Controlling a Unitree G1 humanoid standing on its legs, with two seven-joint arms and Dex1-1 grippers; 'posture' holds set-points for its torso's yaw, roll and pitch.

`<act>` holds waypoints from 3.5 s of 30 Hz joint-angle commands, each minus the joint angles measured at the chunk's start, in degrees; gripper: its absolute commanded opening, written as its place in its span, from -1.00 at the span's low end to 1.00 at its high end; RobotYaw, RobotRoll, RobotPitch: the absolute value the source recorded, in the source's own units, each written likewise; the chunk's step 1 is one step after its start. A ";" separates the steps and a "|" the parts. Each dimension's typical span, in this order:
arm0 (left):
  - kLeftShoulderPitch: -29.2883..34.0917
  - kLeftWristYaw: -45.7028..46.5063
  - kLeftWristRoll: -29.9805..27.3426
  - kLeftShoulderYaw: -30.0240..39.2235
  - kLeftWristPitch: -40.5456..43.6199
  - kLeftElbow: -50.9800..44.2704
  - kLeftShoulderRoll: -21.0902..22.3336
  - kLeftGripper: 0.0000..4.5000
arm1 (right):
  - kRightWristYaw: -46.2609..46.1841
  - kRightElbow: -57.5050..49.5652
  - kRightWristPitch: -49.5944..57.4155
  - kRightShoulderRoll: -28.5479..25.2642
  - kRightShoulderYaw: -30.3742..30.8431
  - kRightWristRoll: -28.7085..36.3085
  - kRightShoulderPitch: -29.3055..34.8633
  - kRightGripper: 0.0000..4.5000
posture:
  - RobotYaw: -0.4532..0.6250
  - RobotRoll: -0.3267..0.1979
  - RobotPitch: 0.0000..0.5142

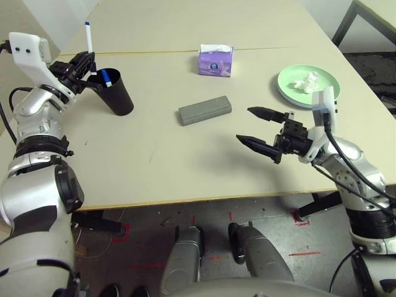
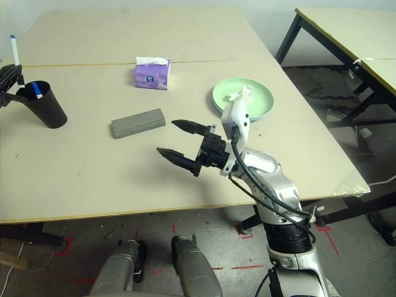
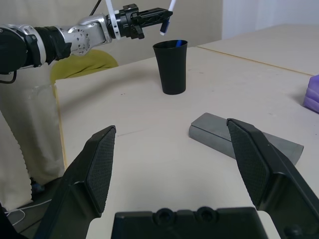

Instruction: Organize and tidy the items on the table.

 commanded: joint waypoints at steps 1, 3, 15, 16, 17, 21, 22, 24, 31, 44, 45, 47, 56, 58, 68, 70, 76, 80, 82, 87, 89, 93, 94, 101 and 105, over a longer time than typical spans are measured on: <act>1.33 1.05 0.57 0.46 -1.93 1.05 -0.21 -0.99 | -0.27 -1.28 0.74 -0.29 -0.59 0.83 0.32 1.00 | -0.35 0.25 -0.27; 1.68 1.37 0.83 0.39 -2.62 1.19 -0.41 -0.99 | -0.39 -1.40 0.82 -0.34 -0.63 0.96 0.35 1.00 | -0.35 0.25 -0.27; 3.43 1.56 0.99 0.78 -5.70 1.57 -2.00 -0.43 | -1.32 -2.34 1.34 -0.30 -0.98 1.44 0.55 1.00 | -0.37 0.25 -0.27; 3.47 1.22 0.88 0.88 -5.91 1.47 -2.12 -0.25 | -1.40 -2.40 1.38 -0.30 -0.99 1.47 0.53 1.00 | -0.37 0.25 -0.27; 3.50 0.85 0.74 1.00 -6.04 1.38 -2.22 -0.13 | -1.45 -2.45 1.38 -0.32 -1.01 1.49 0.56 1.00 | -0.37 0.25 -0.28; 3.56 0.10 0.34 1.54 -6.51 1.09 -2.11 0.52 | -1.46 -2.24 1.32 -0.31 -0.99 1.49 0.32 1.00 | -0.37 0.25 -0.28; 3.54 0.01 0.28 1.67 -6.49 1.08 -2.03 0.67 | -1.45 -2.12 1.30 -0.28 -0.98 1.48 0.22 1.00 | -0.36 0.25 -0.28; 3.50 0.12 0.33 1.80 -6.37 1.07 -1.79 0.97 | -1.38 -1.83 1.24 -0.20 -0.89 1.42 -0.01 1.00 | -0.36 0.25 -0.29; 3.27 -2.98 -0.68 2.59 -4.15 0.30 -1.22 0.99 | -1.01 -1.01 0.84 -0.04 -0.73 1.20 -0.44 1.00 | -0.35 0.25 -0.28; 17.12 -20.15 -12.31 10.08 13.54 -15.44 8.40 0.99 | 0.15 2.51 -0.74 -0.72 -4.14 1.82 -1.13 1.00 | -0.27 0.25 -0.22; 19.82 -19.70 -13.65 12.04 14.30 -17.60 9.14 0.99 | -0.77 2.67 -0.30 -0.71 -5.10 2.22 -2.11 1.00 | -0.26 0.25 -0.21; 24.44 -18.24 -15.97 15.69 15.66 -21.52 10.05 0.99 | -2.93 3.13 0.47 -1.00 -7.27 2.82 -3.97 1.00 | -0.25 0.25 -0.22; 34.71 -8.16 -17.92 23.49 13.38 -26.85 8.41 0.99 | -15.80 9.69 -2.80 -6.01 -16.64 -5.69 -1.74 1.00 | -0.24 0.25 -0.20; 35.87 -5.78 -17.74 23.89 11.91 -26.72 6.89 0.99 | -18.80 10.76 -5.25 -5.85 -18.15 -8.28 1.21 1.00 | -0.25 0.25 -0.20; 37.38 -2.82 -16.61 19.58 8.14 -27.72 -1.69 0.99 | -28.04 14.11 -15.50 -0.25 -20.43 -13.87 7.76 1.00 | -0.27 0.25 -0.20; 37.79 -2.38 -16.30 18.42 7.91 -28.23 -3.24 0.99 | -29.40 14.64 -16.82 0.29 -20.71 -14.66 8.31 1.00 | -0.28 0.25 -0.20; 41.21 -0.56 -15.66 16.69 7.91 -32.43 -6.49 0.99 | -32.69 16.01 -19.46 1.46 -21.27 -15.95 10.97 1.00 | -0.30 0.25 -0.20; 43.96 0.85 -16.14 16.85 8.78 -36.00 -7.29 0.99 | -34.12 19.66 -20.99 1.75 -21.99 -16.23 10.55 1.00 | -0.28 0.25 -0.20; 44.96 1.50 -16.40 16.97 9.39 -37.65 -7.30 0.99 | -33.86 22.40 -22.20 1.29 -22.02 -16.47 9.89 1.00 | -0.27 0.25 -0.20; 46.57 2.66 -16.72 17.56 10.55 -39.76 -6.48 0.99 | -32.85 28.38 -24.69 0.80 -22.43 -15.97 6.96 1.00 | -0.22 0.25 -0.18; 46.56 2.90 -16.79 17.65 11.12 -40.22 -5.91 0.99 | -32.25 29.43 -25.34 0.63 -21.85 -16.15 5.68 1.00 | -0.19 0.25 -0.12; 46.68 3.02 -16.95 17.74 12.38 -41.69 -4.64 0.99 | -32.75 27.97 -24.56 1.77 -20.82 -16.04 4.15 1.00 | -0.14 0.25 -0.03; 46.76 3.12 -17.03 17.82 12.91 -42.28 -4.23 0.99 | -33.10 26.96 -24.09 2.23 -20.30 -16.18 3.88 1.00 | -0.13 0.25 0.01; 47.71 3.68 -17.51 18.39 14.76 -45.46 -3.29 0.99 | -35.12 20.96 -20.60 4.15 -17.98 -16.69 4.21 1.00 | -0.06 0.25 0.10; 48.58 4.38 -17.98 18.41 14.99 -47.63 -4.18 0.99 | -36.83 17.67 -19.65 5.13 -18.40 -16.80 6.86 1.00 | -0.07 0.25 0.04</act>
